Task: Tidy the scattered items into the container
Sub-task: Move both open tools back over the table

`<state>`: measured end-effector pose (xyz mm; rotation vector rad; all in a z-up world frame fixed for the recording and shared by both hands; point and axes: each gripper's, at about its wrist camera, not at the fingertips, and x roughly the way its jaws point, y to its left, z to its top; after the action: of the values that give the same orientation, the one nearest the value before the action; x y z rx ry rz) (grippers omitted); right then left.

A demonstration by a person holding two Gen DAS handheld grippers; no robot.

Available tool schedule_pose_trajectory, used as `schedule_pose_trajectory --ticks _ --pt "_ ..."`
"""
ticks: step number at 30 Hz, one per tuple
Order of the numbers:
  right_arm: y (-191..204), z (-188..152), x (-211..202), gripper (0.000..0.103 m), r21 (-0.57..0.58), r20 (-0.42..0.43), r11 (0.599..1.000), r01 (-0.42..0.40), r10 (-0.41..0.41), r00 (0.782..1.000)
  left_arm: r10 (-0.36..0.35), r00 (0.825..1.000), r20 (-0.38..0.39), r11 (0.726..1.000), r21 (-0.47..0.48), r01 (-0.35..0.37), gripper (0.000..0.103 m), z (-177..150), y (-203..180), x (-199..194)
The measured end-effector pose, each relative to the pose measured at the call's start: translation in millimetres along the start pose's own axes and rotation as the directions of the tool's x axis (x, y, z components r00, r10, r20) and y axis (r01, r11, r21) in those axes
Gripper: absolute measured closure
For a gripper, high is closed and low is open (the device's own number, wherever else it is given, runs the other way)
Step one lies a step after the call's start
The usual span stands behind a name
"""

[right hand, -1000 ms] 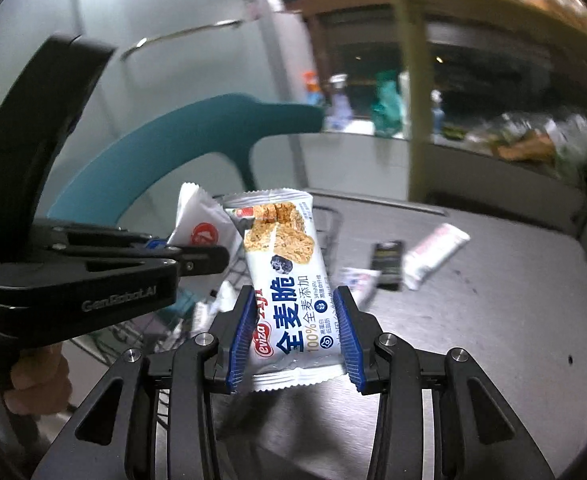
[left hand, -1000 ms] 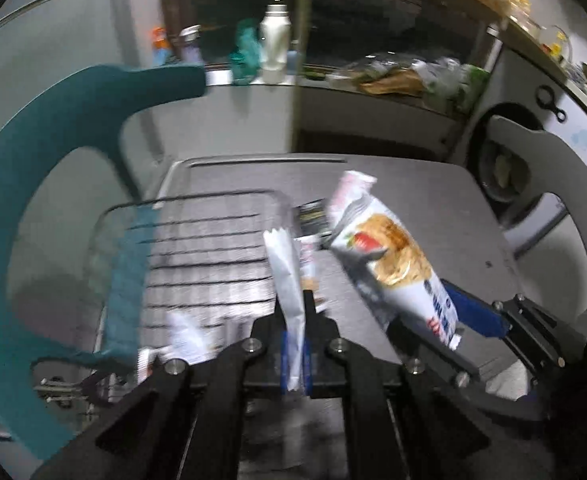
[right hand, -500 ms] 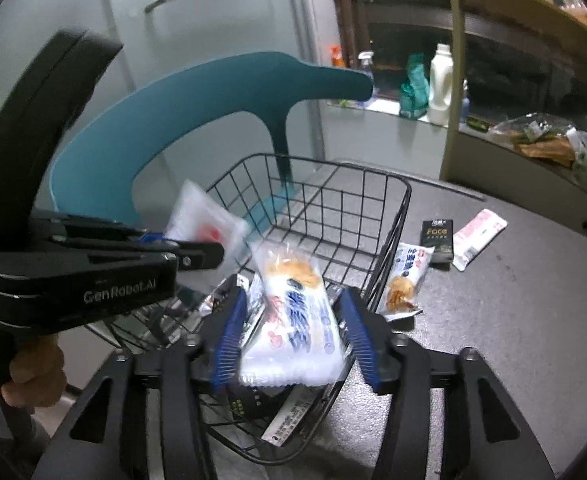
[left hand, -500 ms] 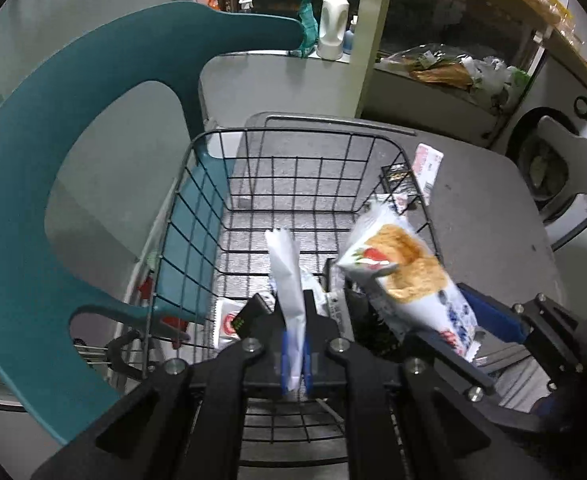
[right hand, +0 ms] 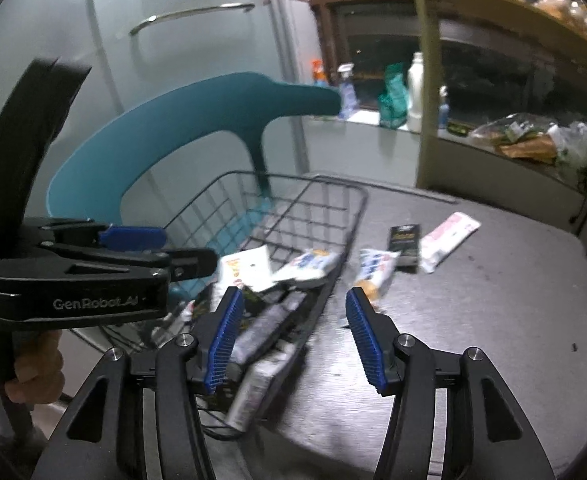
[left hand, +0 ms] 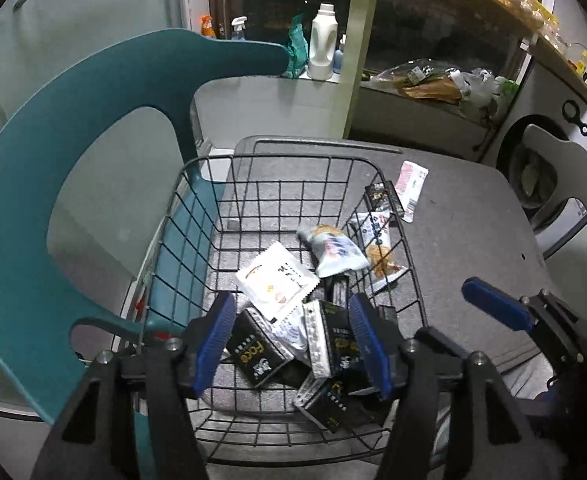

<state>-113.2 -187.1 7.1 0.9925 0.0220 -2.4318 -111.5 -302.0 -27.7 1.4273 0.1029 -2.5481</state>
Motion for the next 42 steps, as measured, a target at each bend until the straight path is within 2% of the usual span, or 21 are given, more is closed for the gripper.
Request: schedule_pose_trajectory --ticks 6,9,13,17,20,22,25,27,29,32,34,39,42 --pt "-56.2 3.0 -25.4 0.049 0.052 0.039 0.992 0.111 -0.113 0.993 -0.028 1.000 0.006 0.999 0.038 0.028 0.038 4.9 -35.6 -5.1" --pt "-86.7 0.4 -32.2 0.049 0.082 0.037 0.983 0.164 -0.167 0.985 -0.080 0.997 -0.002 0.995 0.060 0.080 0.038 11.8 -64.2 -5.0" --pt "-129.3 -11.6 -28.8 0.049 0.124 -0.008 0.968 0.220 -0.220 0.975 -0.143 0.990 -0.017 0.985 0.096 0.144 0.038 15.3 -113.0 -1.2" --pt "-164.8 -28.8 -12.8 0.049 0.158 -0.063 0.958 0.239 -0.232 0.971 -0.174 0.984 -0.044 0.979 0.099 0.178 0.036 8.5 -153.2 12.4" --pt "-183.4 -39.6 5.9 0.049 0.155 -0.095 0.957 0.245 -0.233 0.968 -0.167 0.984 -0.067 0.984 0.049 0.171 0.036 -4.9 -172.5 34.5" --pt "-194.8 -47.2 19.4 0.049 0.150 -0.115 0.958 0.244 -0.228 0.967 -0.150 0.986 -0.079 0.989 -0.024 0.148 0.036 -16.5 -178.0 54.5" --pt "-204.9 -53.3 39.4 0.049 0.116 -0.120 0.973 0.200 -0.186 0.975 -0.109 0.989 -0.101 0.988 -0.117 0.097 0.036 -31.2 -180.8 78.8" --pt "-206.8 -55.1 52.6 0.049 0.107 -0.132 0.982 0.157 -0.142 0.981 -0.080 0.992 -0.099 0.987 -0.145 0.065 0.036 -40.3 -180.7 89.3" --pt "-203.7 -52.5 67.9 0.049 0.094 -0.137 0.993 0.069 -0.056 0.989 -0.006 0.995 -0.100 0.985 -0.174 -0.012 0.036 -51.5 -180.7 99.3" --pt "-191.8 -43.6 86.8 0.049 0.071 -0.145 0.997 -0.027 0.037 0.989 0.061 0.991 -0.117 0.978 -0.192 -0.083 0.036 -62.5 -179.7 111.5" --pt "-177.2 -36.8 102.7 0.049 0.055 -0.155 0.994 -0.091 0.098 0.983 0.073 0.990 -0.123 0.972 -0.213 -0.099 0.036 -70.4 -173.3 115.7" --pt "-142.3 -25.6 135.2 0.049 0.016 -0.202 0.985 -0.174 0.174 0.964 0.085 0.985 -0.148 0.958 -0.261 -0.121 0.036 -80.5 -154.8 124.5" --pt "-128.7 -24.5 149.9 0.049 -0.001 -0.231 0.982 -0.190 0.185 0.955 0.034 0.985 -0.169 0.959 -0.272 -0.080 0.037 -83.2 -147.1 128.8"
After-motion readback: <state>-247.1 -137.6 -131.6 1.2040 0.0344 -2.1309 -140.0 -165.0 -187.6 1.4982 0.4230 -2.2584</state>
